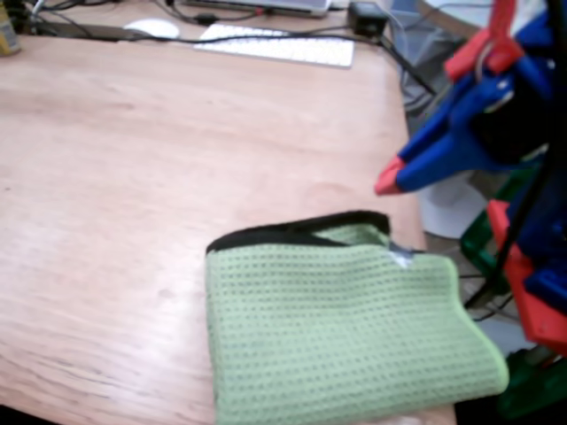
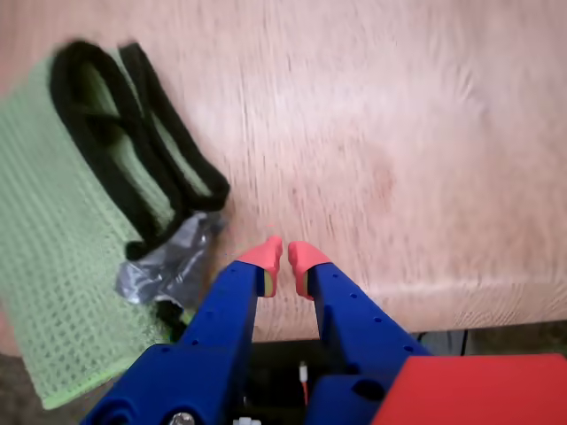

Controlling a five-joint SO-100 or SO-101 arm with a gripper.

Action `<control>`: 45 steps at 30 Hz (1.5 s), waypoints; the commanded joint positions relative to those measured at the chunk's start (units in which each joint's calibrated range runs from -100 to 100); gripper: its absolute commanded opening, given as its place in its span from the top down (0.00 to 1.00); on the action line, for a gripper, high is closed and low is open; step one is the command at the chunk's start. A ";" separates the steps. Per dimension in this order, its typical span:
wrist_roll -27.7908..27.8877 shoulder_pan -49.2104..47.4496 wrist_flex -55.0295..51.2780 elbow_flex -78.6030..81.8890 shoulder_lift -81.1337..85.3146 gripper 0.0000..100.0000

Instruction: Clean the table

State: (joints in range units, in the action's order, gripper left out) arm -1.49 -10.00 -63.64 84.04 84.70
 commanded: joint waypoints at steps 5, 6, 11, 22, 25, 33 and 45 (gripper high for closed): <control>-0.29 3.91 -0.23 4.35 5.01 0.98; -0.29 3.91 -0.23 4.35 5.01 0.98; 0.34 2.56 -0.15 6.05 9.56 0.97; -5.08 3.91 -0.31 6.52 11.96 0.97; -5.47 3.91 -0.31 6.52 11.96 0.98; -4.93 3.07 -0.07 6.52 12.05 0.98; -4.93 2.90 -0.07 6.52 12.05 0.98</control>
State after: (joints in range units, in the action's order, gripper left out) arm -6.67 -7.00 -63.64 90.98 96.45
